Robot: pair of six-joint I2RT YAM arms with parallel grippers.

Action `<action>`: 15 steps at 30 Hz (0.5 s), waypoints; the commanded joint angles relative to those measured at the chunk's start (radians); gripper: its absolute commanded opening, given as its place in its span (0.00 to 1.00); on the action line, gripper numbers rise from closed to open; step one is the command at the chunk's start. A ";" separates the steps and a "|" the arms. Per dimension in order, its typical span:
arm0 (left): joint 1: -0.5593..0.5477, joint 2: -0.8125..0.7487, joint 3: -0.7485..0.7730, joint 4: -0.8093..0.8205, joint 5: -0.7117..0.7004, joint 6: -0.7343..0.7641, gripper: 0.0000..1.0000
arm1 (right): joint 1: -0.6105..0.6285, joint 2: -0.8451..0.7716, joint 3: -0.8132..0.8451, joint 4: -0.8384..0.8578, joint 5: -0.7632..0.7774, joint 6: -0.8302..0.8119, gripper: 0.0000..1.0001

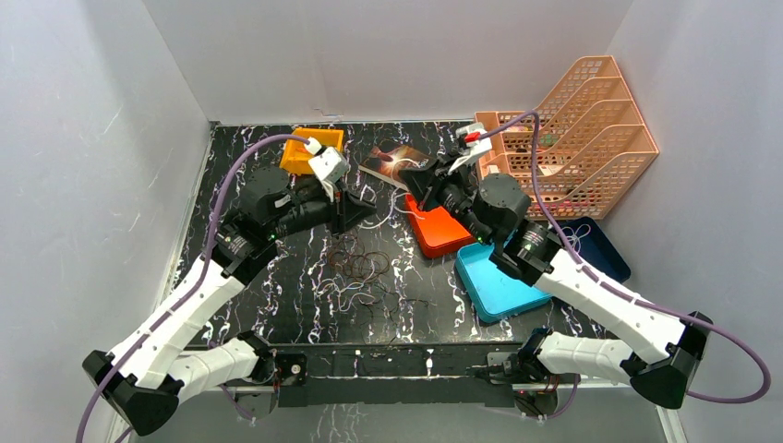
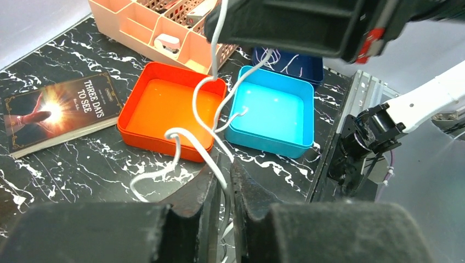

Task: Untangle the cables
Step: Untie the cable.

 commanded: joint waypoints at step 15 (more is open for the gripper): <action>0.003 0.028 -0.050 0.229 0.083 -0.015 0.35 | -0.002 0.051 0.095 0.035 -0.123 0.201 0.00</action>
